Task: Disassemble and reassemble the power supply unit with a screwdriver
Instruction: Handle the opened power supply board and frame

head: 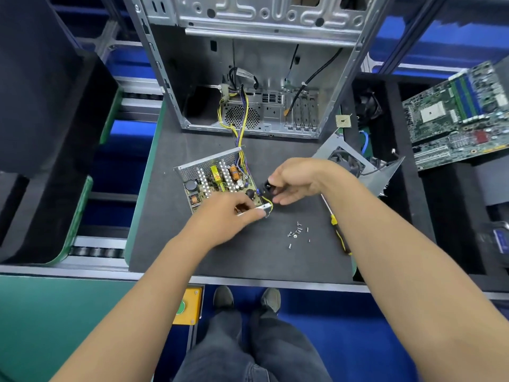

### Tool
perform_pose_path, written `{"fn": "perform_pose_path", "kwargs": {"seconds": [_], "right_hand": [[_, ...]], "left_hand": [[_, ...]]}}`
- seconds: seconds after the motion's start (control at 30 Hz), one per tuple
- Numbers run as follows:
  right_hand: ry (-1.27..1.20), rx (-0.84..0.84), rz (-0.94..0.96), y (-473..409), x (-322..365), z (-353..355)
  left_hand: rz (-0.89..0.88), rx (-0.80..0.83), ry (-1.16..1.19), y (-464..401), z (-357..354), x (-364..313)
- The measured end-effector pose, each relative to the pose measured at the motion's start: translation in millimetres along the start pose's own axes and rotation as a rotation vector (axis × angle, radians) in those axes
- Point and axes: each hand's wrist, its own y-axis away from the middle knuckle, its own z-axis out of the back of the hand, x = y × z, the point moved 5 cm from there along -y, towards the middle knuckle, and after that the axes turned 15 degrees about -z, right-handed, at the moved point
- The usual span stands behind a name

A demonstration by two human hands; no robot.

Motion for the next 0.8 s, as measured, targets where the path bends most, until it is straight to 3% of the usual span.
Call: {"fn": "perform_pose_path", "kwargs": {"seconds": [0.07, 0.43, 0.63, 0.8], "right_hand": [[0.071, 0.018, 0.002, 1, -4, -4], [-0.094, 0.224, 0.022, -6, -27, -3], [-0.354, 0.425, -0.001, -7, -32, -7], [-0.383, 0.333, 0.008, -1, -15, -13]], "left_hand": [[-0.009, 0.046, -0.043, -2, -7, -3], [-0.057, 0.032, 0.075, 0, -12, 3], [-0.149, 0.058, -0.05, -1, -15, 3], [-0.118, 0.046, -0.019, -1, -10, 1]]}}
